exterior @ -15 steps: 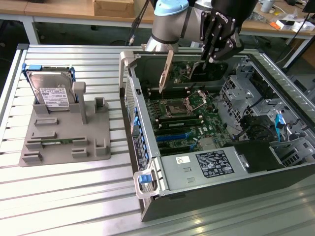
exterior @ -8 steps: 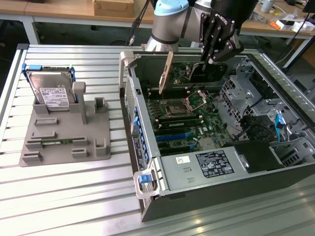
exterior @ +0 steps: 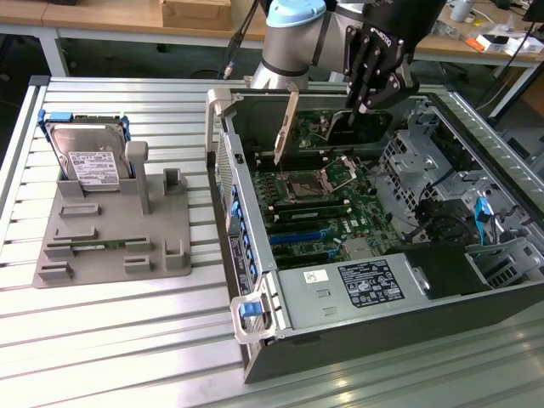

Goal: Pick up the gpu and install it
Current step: 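Insert the gpu into the slot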

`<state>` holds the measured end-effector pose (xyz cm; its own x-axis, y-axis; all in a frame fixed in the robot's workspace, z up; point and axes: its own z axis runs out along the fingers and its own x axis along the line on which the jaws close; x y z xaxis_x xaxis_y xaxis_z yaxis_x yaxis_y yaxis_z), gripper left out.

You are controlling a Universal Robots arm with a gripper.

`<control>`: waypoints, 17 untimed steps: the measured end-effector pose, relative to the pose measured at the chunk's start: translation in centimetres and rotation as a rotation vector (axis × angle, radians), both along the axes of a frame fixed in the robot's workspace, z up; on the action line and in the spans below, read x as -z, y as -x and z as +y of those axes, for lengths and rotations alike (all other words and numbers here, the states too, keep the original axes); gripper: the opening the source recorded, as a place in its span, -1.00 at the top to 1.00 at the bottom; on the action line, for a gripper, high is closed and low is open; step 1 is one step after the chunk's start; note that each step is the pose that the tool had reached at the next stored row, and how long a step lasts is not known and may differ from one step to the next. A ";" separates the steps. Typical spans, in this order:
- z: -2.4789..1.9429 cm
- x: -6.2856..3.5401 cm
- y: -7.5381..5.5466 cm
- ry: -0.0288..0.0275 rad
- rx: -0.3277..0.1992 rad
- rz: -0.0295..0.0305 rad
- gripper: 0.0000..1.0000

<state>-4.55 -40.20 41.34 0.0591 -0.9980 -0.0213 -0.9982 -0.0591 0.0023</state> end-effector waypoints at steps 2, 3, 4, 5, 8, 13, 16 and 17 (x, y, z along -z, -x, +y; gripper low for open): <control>0.00 0.16 0.0 0.0000 0.000 0.0000 0.48; 0.00 0.21 0.0 0.0002 0.000 0.0000 0.48; 0.00 0.27 0.0 0.0002 0.000 0.0000 0.48; 0.00 0.32 0.0 0.0002 0.000 -0.0001 0.48; 0.00 0.54 0.0 0.0006 0.000 0.0000 0.48; 0.00 0.92 0.0 0.0013 0.000 0.0000 0.48; 0.00 1.14 0.0 0.0014 0.000 0.0000 0.48; 0.00 1.24 0.0 0.0014 0.000 0.0000 0.48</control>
<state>-4.52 -40.20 40.10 0.0591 -0.9981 -0.0199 -0.9982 -0.0591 0.0024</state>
